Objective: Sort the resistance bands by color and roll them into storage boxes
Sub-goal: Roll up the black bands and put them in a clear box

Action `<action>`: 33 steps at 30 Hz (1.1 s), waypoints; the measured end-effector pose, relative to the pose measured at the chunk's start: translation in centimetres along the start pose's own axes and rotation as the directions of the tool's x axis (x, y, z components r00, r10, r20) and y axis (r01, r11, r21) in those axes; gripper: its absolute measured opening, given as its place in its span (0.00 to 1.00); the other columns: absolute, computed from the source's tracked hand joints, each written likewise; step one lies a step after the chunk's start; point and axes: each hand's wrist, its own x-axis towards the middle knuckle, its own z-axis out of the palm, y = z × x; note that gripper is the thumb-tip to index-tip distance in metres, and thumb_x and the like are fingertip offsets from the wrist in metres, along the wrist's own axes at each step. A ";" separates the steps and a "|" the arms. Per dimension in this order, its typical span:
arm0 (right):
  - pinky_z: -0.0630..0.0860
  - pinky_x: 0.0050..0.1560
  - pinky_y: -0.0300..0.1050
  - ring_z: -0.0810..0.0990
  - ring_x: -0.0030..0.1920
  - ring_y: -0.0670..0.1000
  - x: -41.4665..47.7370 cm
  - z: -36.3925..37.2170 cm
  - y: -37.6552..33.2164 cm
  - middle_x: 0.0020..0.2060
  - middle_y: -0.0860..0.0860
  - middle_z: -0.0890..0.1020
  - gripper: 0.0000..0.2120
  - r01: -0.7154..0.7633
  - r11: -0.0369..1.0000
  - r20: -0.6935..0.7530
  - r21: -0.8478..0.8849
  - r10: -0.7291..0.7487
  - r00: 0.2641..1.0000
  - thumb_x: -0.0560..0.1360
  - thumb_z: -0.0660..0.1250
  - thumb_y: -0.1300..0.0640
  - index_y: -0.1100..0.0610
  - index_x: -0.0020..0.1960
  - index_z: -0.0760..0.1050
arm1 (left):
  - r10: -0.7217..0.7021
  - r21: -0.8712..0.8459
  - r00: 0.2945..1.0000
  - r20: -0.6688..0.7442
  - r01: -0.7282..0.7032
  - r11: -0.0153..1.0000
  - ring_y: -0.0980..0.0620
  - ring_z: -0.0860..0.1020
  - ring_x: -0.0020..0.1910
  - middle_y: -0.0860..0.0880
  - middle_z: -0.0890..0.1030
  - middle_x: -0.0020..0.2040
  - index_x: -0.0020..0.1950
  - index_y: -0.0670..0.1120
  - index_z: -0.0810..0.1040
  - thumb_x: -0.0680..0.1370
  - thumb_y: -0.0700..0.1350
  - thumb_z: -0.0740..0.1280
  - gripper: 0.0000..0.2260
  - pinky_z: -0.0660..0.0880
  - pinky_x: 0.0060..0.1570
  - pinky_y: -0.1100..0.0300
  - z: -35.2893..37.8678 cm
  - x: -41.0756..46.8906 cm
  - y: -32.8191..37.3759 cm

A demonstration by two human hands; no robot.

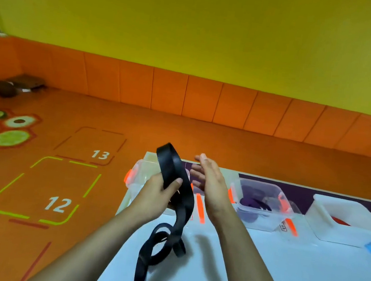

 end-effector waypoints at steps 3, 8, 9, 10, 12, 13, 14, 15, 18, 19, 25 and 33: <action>0.72 0.71 0.58 0.80 0.66 0.54 -0.7 -0.3 3.0 0.63 0.55 0.83 0.28 -0.069 0.994 0.233 0.089 0.046 0.971 0.76 0.69 0.39 0.54 0.69 0.76 | -0.031 -0.046 0.998 -0.056 0.029 0.999 0.50 0.84 0.44 0.51 0.84 0.42 0.52 0.46 0.79 0.85 0.44 0.62 0.06 0.83 0.49 0.46 -0.8 1.7 1.4; 0.75 0.60 0.47 0.84 0.53 0.50 -2.4 0.3 6.9 0.51 0.50 0.86 0.21 -0.123 0.954 0.320 -0.275 0.211 0.924 0.68 0.77 0.47 0.50 0.58 0.81 | -0.075 -0.067 0.984 -0.159 0.065 0.996 0.44 0.84 0.49 0.45 0.84 0.47 0.54 0.46 0.77 0.85 0.49 0.61 0.09 0.81 0.52 0.43 -1.7 3.4 2.3; 0.76 0.56 0.46 0.84 0.48 0.49 -2.6 0.0 8.2 0.46 0.48 0.86 0.18 -0.147 0.930 0.329 -0.338 0.263 0.907 0.67 0.78 0.49 0.50 0.56 0.82 | -0.077 -0.087 0.981 -0.180 0.062 0.994 0.45 0.83 0.49 0.46 0.84 0.47 0.55 0.47 0.77 0.85 0.49 0.60 0.09 0.81 0.52 0.44 -1.9 3.8 2.3; 0.77 0.53 0.45 0.83 0.44 0.47 -2.9 -0.4 9.5 0.42 0.47 0.85 0.14 -0.176 0.898 0.315 -0.402 0.317 0.895 0.68 0.78 0.52 0.51 0.53 0.82 | -0.076 -0.096 0.976 -0.204 0.058 0.994 0.46 0.83 0.49 0.47 0.83 0.48 0.56 0.47 0.77 0.85 0.49 0.60 0.09 0.81 0.52 0.47 -2.1 4.1 2.3; 0.80 0.51 0.48 0.81 0.39 0.45 -3.5 -2.0 12.1 0.36 0.45 0.83 0.07 -0.224 0.822 0.202 -0.524 0.375 0.905 0.69 0.75 0.58 0.52 0.46 0.83 | -0.095 -0.098 0.960 -0.264 0.071 0.993 0.47 0.80 0.49 0.48 0.82 0.50 0.61 0.46 0.76 0.86 0.47 0.59 0.09 0.76 0.51 0.53 -2.6 4.8 1.8; 0.80 0.50 0.51 0.80 0.38 0.46 -3.9 -2.9 13.5 0.35 0.45 0.81 0.04 -0.248 0.789 0.134 -0.562 0.383 0.914 0.69 0.73 0.59 0.52 0.42 0.82 | -0.108 -0.088 0.950 -0.293 0.086 0.992 0.47 0.79 0.51 0.48 0.82 0.52 0.62 0.45 0.76 0.86 0.47 0.59 0.10 0.75 0.52 0.53 -3.0 5.1 1.3; 0.79 0.47 0.53 0.79 0.37 0.48 -4.1 -4.0 14.7 0.34 0.45 0.80 0.01 -0.272 0.749 0.066 -0.604 0.387 0.920 0.68 0.71 0.57 0.52 0.40 0.80 | -0.133 -0.087 0.939 -0.319 0.111 0.990 0.46 0.79 0.53 0.48 0.81 0.55 0.64 0.44 0.75 0.86 0.46 0.59 0.10 0.76 0.55 0.52 -3.2 5.3 0.6; 0.77 0.46 0.51 0.79 0.38 0.49 -4.3 -5.1 15.6 0.34 0.45 0.80 0.01 -0.290 0.685 -0.004 -0.668 0.387 0.922 0.69 0.69 0.55 0.52 0.40 0.78 | -0.163 -0.092 0.922 -0.352 0.139 0.986 0.44 0.80 0.55 0.46 0.81 0.57 0.65 0.44 0.75 0.86 0.46 0.59 0.11 0.77 0.58 0.49 -3.5 5.4 -0.4; 0.68 0.51 0.50 0.78 0.46 0.52 -4.9 -8.6 16.7 0.41 0.44 0.81 0.03 -0.378 0.318 -0.244 -0.870 0.388 0.889 0.74 0.64 0.50 0.46 0.46 0.76 | -0.300 -0.127 0.838 -0.455 0.273 0.954 0.37 0.79 0.60 0.40 0.81 0.61 0.68 0.41 0.73 0.85 0.45 0.59 0.13 0.76 0.62 0.41 -4.0 5.3 -3.7; 0.66 0.51 0.50 0.78 0.50 0.52 -5.2 -9.8 16.6 0.44 0.44 0.80 0.05 -0.421 0.252 -0.313 -0.871 0.375 0.873 0.75 0.63 0.51 0.44 0.49 0.76 | -0.341 -0.135 0.825 -0.451 0.315 0.939 0.36 0.79 0.60 0.39 0.81 0.61 0.67 0.40 0.74 0.85 0.44 0.60 0.13 0.77 0.62 0.41 -3.7 5.1 -4.7; 0.74 0.51 0.51 0.76 0.55 0.59 -5.2 -15.6 14.8 0.53 0.53 0.74 0.09 -0.617 0.242 -0.604 -0.748 0.134 0.785 0.80 0.60 0.55 0.52 0.59 0.74 | -0.420 -0.251 0.863 -0.281 0.356 0.900 0.32 0.82 0.50 0.40 0.78 0.62 0.70 0.38 0.70 0.87 0.41 0.56 0.13 0.83 0.30 0.55 1.4 1.3 -8.2; 0.76 0.52 0.57 0.77 0.47 0.64 -3.6 -17.5 6.8 0.60 0.59 0.72 0.21 -0.463 0.719 -0.755 -0.518 -0.130 0.643 0.77 0.54 0.69 0.54 0.63 0.74 | -0.512 -0.501 0.854 -0.091 0.405 0.765 0.47 0.87 0.41 0.42 0.81 0.62 0.66 0.42 0.73 0.87 0.41 0.57 0.10 0.84 0.35 0.53 5.6 -1.8 -8.9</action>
